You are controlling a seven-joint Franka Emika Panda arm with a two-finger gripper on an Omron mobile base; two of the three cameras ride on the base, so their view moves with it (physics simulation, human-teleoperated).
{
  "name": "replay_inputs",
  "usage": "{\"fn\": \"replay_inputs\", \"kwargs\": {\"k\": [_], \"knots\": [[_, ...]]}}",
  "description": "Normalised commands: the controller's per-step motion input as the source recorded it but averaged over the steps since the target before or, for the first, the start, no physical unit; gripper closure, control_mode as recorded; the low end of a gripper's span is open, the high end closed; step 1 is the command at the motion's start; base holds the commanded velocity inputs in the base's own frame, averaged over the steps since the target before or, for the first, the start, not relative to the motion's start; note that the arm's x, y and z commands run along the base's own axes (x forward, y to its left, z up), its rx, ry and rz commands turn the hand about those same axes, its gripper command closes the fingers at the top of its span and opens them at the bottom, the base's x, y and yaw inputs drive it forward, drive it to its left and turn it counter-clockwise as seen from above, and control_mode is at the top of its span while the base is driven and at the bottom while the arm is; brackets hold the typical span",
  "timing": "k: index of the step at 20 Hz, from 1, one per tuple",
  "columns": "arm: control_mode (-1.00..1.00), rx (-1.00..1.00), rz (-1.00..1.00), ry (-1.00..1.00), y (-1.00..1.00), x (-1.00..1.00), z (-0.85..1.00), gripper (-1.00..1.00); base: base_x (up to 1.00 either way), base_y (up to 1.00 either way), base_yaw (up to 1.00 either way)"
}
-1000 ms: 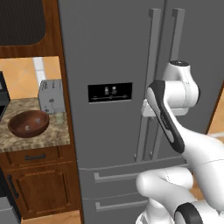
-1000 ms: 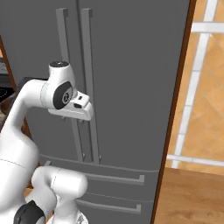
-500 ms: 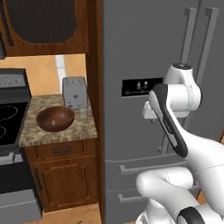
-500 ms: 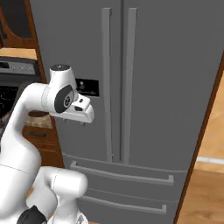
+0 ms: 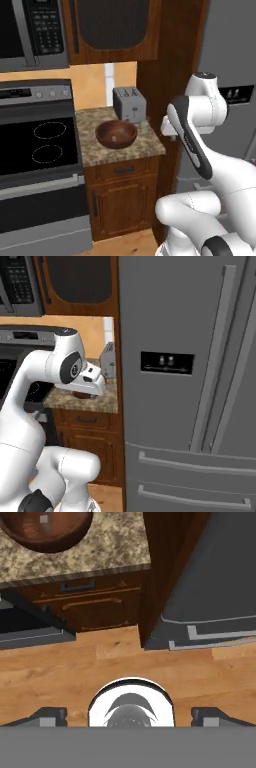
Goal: Grab a lemon wedge from the fridge and one ice cube from the ice bowl, and put them in the glass of lemonade.
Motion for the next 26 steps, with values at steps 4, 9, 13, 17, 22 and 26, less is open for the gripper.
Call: {"fn": "replay_inputs", "kwargs": {"k": [4,9,13,17,22,26], "knots": [[1.00,0.00,0.00,0.00,0.00,0.00,0.00,-1.00,0.58,0.90,-0.33],[1.00,0.00,0.00,0.00,0.00,0.00,0.00,-1.00,0.67,0.38,-0.24],[1.00,0.00,0.00,0.00,0.00,0.00,0.00,-1.00,0.71,0.00,-0.08],[1.00,0.00,0.00,0.00,0.00,0.00,0.00,-1.00,0.45,0.07,-0.09],[1.00,0.00,0.00,0.00,0.00,0.00,0.00,-1.00,0.31,0.26,-0.10],[1.00,0.00,0.00,0.00,0.00,0.00,0.00,-1.00,0.36,0.68,0.00]]}}
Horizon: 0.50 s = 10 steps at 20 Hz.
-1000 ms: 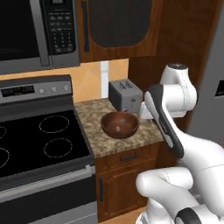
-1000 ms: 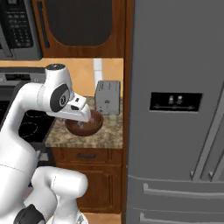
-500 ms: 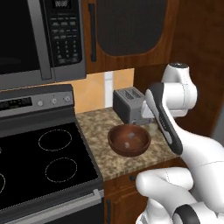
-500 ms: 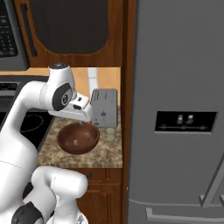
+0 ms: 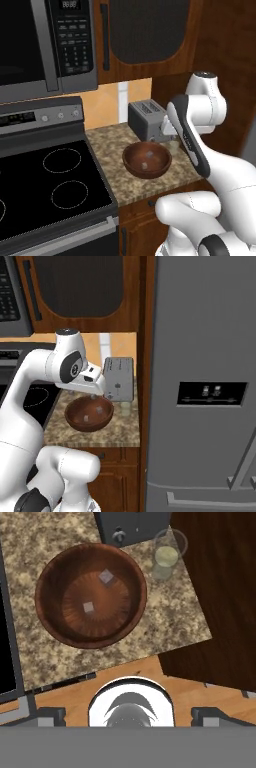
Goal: Grab a lemon wedge from the fridge and one ice cube from the ice bowl, and put them in the glass of lemonade.
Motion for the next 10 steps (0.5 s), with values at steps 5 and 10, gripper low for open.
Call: {"fn": "replay_inputs", "kwargs": {"k": [5,10], "knots": [[1.00,0.00,0.00,0.00,0.00,0.00,0.00,-1.00,0.15,0.70,0.02],[1.00,0.00,0.00,0.00,0.00,0.00,0.00,-1.00,-0.24,0.45,0.00]]}}
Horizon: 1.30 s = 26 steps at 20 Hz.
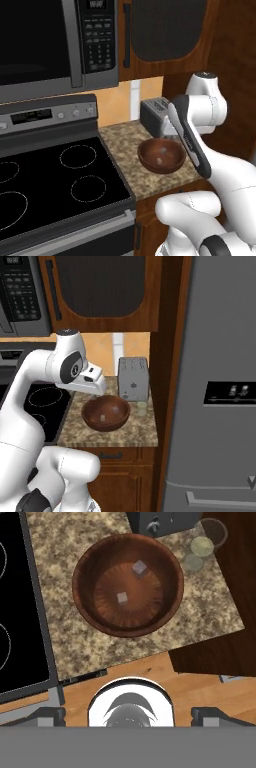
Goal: Grab a lemon wedge from the fridge and one ice cube from the ice bowl, and put them in the glass of lemonade.
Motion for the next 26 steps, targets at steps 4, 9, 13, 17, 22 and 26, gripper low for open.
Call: {"fn": "replay_inputs", "kwargs": {"k": [4,9,13,17,22,26], "knots": [[1.00,0.00,0.00,0.00,0.00,0.00,0.00,-1.00,0.31,0.18,0.00],[-1.00,0.00,0.00,0.00,0.00,0.00,-0.04,-1.00,0.18,0.00,0.00],[-1.00,0.05,0.00,0.03,-0.01,0.00,-0.50,-1.00,0.00,0.00,0.00],[-1.00,0.04,0.00,0.07,-0.02,0.27,-0.63,-1.00,0.00,0.00,0.00],[-1.00,0.04,0.00,-0.04,0.00,0.92,-0.92,-1.00,0.00,0.00,0.00],[-1.00,0.00,0.00,-0.08,0.00,1.00,-0.46,-1.00,0.00,0.00,0.00]]}}
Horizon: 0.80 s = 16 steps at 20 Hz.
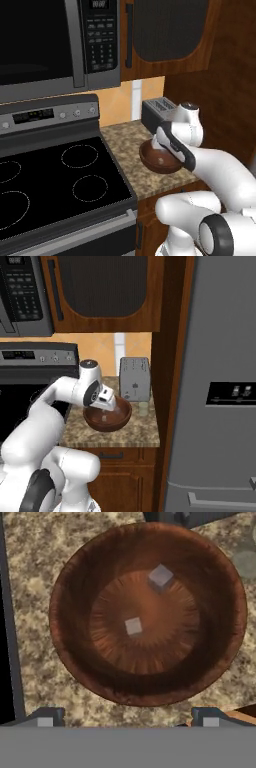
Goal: Grab a lemon wedge from the fridge and one ice cube from the ice bowl, and put them in the glass of lemonade.
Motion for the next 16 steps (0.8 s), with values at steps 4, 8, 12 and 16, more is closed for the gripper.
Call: {"fn": "replay_inputs", "kwargs": {"k": [4,8,12,16], "knots": [[-1.00,-0.14,0.05,0.29,0.19,1.00,-0.10,-1.00,0.00,0.00,0.00],[-1.00,-0.10,0.03,0.28,0.05,0.38,-0.21,-1.00,0.00,0.00,0.00],[-1.00,-0.03,0.00,0.07,0.03,0.04,-0.49,-1.00,0.00,0.00,0.00],[-1.00,0.04,0.00,0.03,-0.14,0.06,-0.43,-1.00,0.00,0.00,0.00]]}}
